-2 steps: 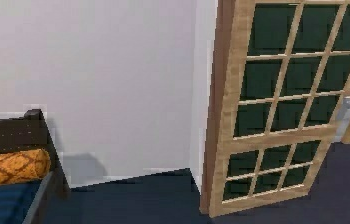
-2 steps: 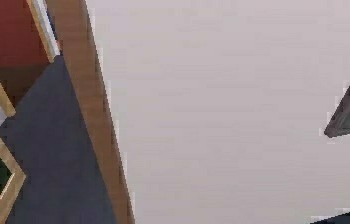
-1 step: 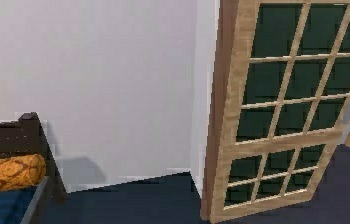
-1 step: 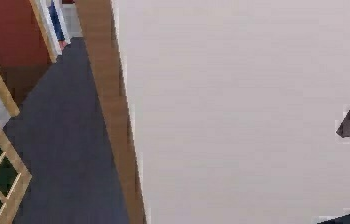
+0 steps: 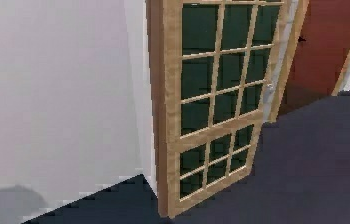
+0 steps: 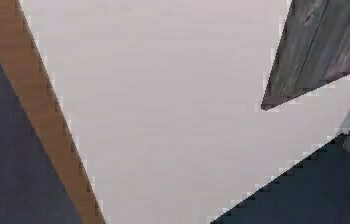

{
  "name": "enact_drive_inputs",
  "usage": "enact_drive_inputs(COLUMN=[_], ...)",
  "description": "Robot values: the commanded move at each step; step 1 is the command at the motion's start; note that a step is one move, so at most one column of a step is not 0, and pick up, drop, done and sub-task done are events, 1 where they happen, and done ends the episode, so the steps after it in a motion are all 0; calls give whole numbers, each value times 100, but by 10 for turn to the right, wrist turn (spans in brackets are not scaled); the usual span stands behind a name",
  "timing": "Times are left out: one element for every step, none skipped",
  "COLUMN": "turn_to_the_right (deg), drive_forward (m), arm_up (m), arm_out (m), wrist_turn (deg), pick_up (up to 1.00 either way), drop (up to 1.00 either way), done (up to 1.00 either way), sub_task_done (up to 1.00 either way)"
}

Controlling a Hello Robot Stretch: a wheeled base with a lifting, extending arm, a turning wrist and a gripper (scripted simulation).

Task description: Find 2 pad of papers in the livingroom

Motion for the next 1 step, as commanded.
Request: enact_drive_inputs(turn_to_the_right=[0], drive_forward=[55], arm_up=[0], arm_out=[0], wrist_turn=[0], pick_up=[0], drop=[0], done=[0], sub_task_done=[0])
